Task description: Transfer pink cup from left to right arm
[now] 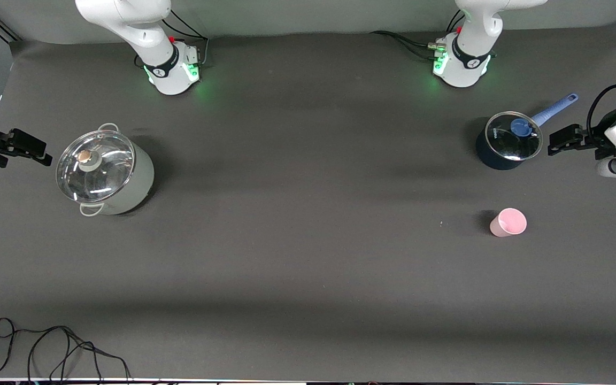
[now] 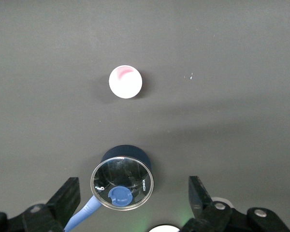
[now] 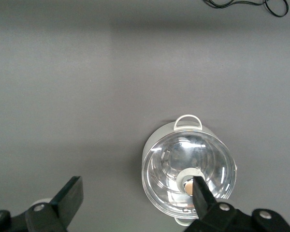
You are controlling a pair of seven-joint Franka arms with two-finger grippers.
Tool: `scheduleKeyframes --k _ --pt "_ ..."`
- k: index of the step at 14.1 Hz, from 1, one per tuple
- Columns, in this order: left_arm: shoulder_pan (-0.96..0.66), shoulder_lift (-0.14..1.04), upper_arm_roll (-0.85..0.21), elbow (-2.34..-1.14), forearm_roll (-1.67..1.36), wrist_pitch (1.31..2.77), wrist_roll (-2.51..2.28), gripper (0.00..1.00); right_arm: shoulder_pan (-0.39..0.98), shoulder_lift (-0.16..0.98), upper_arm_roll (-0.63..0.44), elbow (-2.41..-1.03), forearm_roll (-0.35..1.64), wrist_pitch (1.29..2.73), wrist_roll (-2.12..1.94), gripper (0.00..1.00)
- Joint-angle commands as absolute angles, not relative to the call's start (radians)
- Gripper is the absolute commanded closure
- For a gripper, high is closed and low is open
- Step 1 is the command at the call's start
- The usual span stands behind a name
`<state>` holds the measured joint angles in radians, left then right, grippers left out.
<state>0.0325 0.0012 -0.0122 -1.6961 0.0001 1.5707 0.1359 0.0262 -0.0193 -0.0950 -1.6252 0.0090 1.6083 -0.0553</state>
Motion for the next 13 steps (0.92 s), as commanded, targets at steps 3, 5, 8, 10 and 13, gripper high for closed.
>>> scheduleKeyframes --k 3,5,8,10,13 --pt "0.037 -0.017 -0.012 -1.710 -0.006 1.572 0.150 0.00 0.029 -0.029 -0.098 -1.626 0.026 1.606 -0.064 0.00" --pt "0.052 -0.014 -0.011 -1.715 -0.006 1.581 0.182 0.00 0.029 -0.029 -0.098 -1.628 0.026 1.606 -0.064 0.00" --pt "0.119 0.011 -0.012 -1.717 -0.008 1.640 0.386 0.00 0.031 -0.029 -0.098 -1.626 0.026 1.606 -0.064 0.00" --pt "0.181 0.038 -0.012 -1.717 -0.064 1.658 0.555 0.00 0.031 -0.029 -0.098 -1.626 0.026 1.606 -0.064 0.00" --pt "0.261 0.072 -0.012 -1.717 -0.138 1.663 0.797 0.00 0.031 -0.029 -0.098 -1.628 0.026 1.605 -0.064 0.00"
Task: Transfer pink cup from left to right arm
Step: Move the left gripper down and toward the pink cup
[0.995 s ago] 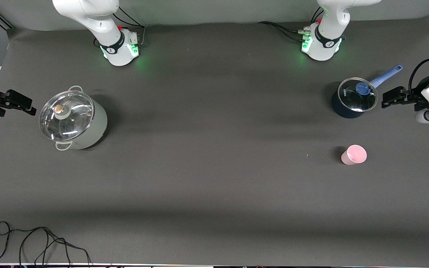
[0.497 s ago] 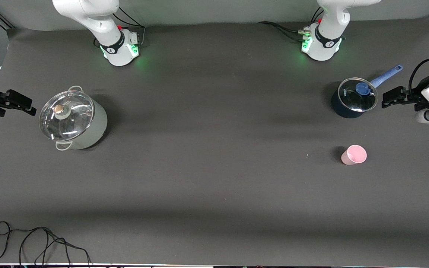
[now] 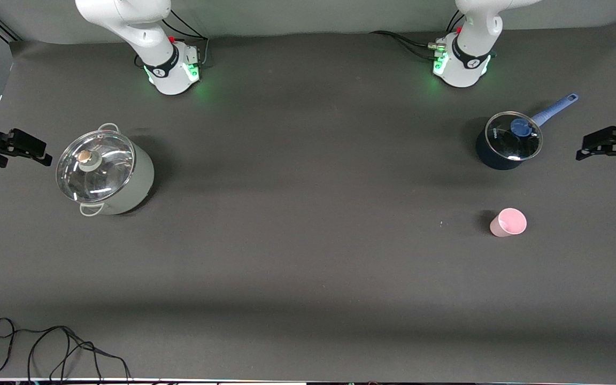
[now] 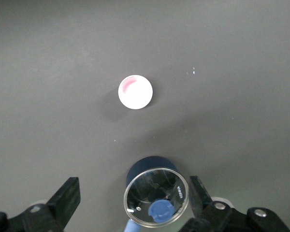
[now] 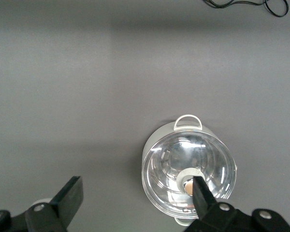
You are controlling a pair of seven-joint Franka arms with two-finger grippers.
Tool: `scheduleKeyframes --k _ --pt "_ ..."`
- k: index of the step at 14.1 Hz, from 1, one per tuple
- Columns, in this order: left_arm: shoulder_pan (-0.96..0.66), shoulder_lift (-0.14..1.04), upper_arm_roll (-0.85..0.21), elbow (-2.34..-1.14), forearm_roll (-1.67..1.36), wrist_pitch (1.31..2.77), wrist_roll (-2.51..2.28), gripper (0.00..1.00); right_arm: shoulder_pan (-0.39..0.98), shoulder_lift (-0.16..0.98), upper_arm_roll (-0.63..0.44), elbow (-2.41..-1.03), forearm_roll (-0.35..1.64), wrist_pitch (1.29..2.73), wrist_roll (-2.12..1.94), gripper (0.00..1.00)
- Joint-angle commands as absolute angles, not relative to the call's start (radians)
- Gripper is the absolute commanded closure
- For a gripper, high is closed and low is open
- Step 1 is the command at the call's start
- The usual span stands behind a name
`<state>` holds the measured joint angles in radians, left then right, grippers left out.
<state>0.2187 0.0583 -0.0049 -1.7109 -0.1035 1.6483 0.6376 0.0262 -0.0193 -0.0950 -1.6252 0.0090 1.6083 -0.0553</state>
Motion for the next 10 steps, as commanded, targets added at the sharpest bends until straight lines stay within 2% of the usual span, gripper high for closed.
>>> scheduleKeyframes --k 1,6,10 --pt "0.287 0.083 -0.012 -1.718 -0.149 1.673 0.875 0.01 0.029 -0.029 -0.098 -1.628 0.026 1.605 -0.064 0.00" --pt "0.452 0.184 -0.012 -1.727 -0.263 1.753 1.381 0.01 0.029 -0.029 -0.100 -1.628 0.026 1.605 -0.064 0.00" --pt "0.580 0.328 -0.012 -1.726 -0.464 1.753 1.762 0.08 0.029 -0.029 -0.100 -1.628 0.026 1.605 -0.064 0.00"
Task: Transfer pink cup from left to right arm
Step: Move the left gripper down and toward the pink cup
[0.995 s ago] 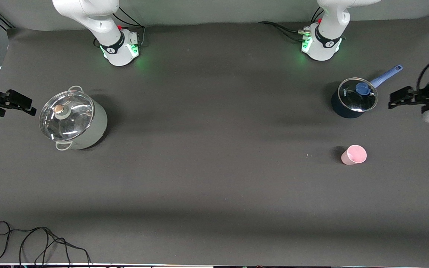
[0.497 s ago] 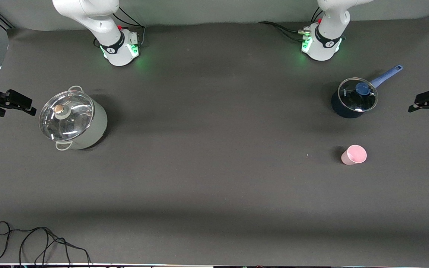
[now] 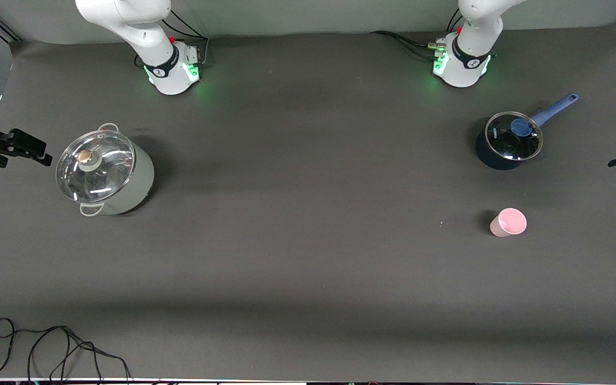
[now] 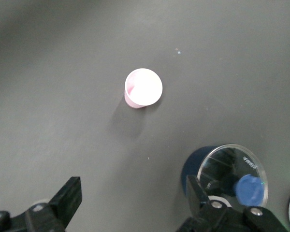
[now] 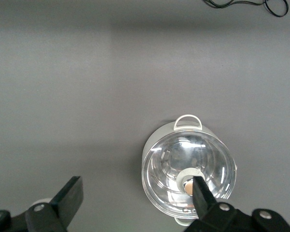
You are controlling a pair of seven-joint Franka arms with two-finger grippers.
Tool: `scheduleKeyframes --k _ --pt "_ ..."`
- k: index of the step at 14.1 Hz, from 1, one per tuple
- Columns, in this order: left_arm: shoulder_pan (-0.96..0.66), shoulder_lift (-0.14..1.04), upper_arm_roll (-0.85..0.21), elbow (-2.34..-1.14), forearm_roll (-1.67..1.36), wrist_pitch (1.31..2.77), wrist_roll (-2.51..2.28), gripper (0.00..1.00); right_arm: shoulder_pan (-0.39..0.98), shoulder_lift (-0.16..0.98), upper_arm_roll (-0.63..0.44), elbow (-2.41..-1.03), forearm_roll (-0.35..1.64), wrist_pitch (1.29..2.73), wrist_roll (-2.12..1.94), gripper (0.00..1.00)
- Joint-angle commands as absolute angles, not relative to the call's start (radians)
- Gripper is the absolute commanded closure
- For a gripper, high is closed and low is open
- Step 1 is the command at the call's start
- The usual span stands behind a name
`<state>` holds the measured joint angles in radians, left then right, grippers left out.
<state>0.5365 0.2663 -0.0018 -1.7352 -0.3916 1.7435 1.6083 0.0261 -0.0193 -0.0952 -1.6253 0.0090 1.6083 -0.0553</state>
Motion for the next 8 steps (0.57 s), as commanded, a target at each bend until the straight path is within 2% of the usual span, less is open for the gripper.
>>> scheduleKeyframes --k 1,3,5,8 --pt "0.601 0.351 -0.012 -1.726 -0.492 1.753 1.816 0.08 0.029 -0.029 -0.100 -1.628 0.026 1.605 -0.064 0.00" --pt "0.611 0.408 -0.014 -1.723 -0.582 1.752 1.954 0.07 0.029 -0.029 -0.100 -1.629 0.026 1.605 -0.064 0.00" --pt "0.614 0.477 -0.014 -1.721 -0.676 1.746 2.087 0.01 0.029 -0.029 -0.100 -1.628 0.026 1.605 -0.064 0.00" --pt "0.644 0.563 -0.017 -1.720 -0.761 1.723 2.210 0.01 0.029 -0.029 -0.100 -1.628 0.026 1.605 -0.064 0.00"
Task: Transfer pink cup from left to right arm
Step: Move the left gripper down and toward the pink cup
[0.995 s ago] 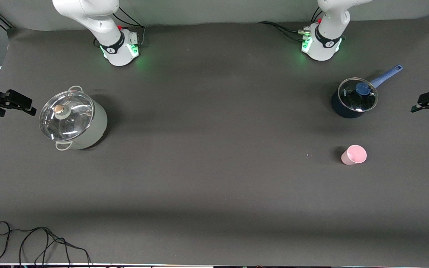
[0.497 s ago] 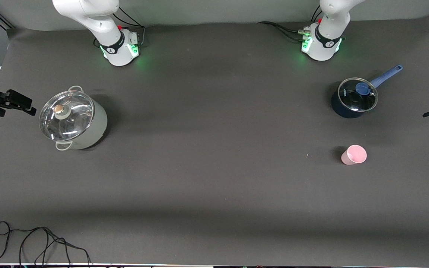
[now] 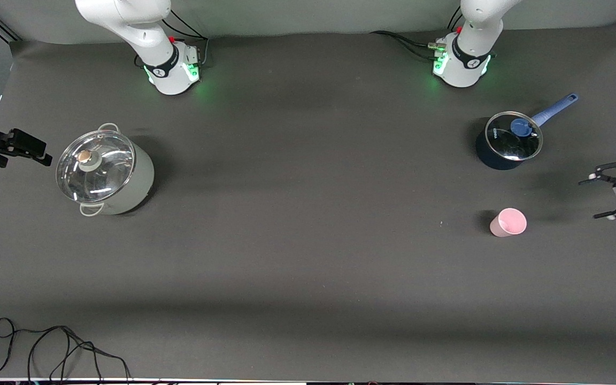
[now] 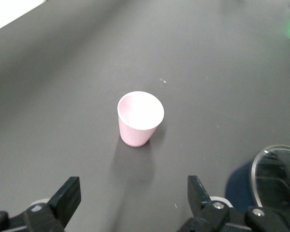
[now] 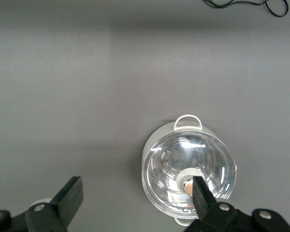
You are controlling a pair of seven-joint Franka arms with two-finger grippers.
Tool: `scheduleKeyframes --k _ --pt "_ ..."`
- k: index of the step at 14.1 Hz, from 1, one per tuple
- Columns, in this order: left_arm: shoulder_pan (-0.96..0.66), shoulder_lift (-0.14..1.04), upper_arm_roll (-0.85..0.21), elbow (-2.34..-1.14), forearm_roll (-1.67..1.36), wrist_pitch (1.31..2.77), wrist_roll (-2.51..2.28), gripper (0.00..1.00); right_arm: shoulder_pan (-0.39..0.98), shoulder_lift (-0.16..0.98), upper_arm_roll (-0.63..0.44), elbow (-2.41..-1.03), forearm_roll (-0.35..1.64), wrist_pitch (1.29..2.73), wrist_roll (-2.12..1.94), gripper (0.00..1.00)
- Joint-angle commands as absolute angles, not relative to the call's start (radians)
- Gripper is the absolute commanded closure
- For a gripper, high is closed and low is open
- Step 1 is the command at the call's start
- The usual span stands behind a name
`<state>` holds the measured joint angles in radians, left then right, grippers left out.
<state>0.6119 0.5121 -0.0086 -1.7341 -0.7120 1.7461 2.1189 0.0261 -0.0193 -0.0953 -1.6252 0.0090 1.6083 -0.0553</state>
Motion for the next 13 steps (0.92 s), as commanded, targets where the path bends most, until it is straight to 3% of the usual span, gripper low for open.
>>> scheduleKeyframes --k 1,13 --pt "0.652 0.595 -0.018 -1.706 -0.784 1.707 2.255 0.01 0.029 -0.031 -0.100 -1.628 0.026 1.605 -0.064 0.00" --pt "0.649 0.863 -0.075 -1.664 -1.024 1.632 2.585 0.00 0.029 -0.029 -0.103 -1.628 0.026 1.605 -0.069 0.00"
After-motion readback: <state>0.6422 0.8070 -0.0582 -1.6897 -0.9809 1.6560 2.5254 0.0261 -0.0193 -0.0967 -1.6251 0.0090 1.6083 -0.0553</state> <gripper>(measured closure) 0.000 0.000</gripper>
